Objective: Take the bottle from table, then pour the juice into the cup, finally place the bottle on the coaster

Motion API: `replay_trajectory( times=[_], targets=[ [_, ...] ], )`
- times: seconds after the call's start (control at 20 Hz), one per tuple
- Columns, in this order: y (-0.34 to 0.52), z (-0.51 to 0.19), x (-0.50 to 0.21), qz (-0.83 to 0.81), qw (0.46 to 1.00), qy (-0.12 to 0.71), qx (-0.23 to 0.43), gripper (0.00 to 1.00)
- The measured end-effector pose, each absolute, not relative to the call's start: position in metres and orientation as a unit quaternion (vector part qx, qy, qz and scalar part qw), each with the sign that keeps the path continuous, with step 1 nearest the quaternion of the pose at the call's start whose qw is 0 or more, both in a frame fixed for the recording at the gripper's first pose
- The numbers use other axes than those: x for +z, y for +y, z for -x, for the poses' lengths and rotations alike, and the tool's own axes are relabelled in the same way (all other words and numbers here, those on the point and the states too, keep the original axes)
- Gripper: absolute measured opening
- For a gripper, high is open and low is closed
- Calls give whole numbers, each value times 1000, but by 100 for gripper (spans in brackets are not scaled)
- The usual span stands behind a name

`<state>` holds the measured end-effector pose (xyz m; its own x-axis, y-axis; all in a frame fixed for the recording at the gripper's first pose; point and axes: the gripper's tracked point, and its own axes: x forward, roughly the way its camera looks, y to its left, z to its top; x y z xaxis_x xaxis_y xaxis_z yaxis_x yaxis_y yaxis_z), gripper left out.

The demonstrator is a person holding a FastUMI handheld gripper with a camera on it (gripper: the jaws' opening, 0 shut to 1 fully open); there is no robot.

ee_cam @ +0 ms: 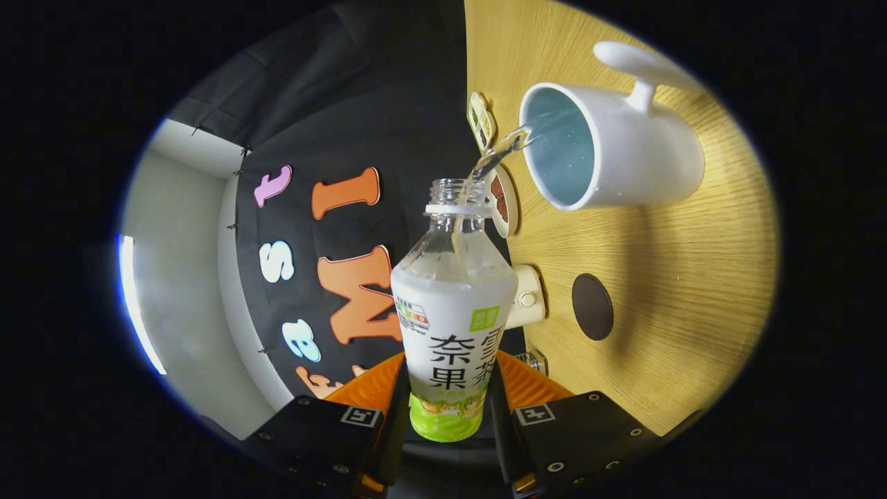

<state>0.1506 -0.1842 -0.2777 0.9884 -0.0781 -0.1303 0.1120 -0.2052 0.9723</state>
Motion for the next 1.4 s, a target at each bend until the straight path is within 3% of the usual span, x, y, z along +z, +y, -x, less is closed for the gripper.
replay_trajectory(
  times=[1.4],
  targets=[
    [-185, -160, -237, -836, 543, -30, -71, 56]
  ],
)
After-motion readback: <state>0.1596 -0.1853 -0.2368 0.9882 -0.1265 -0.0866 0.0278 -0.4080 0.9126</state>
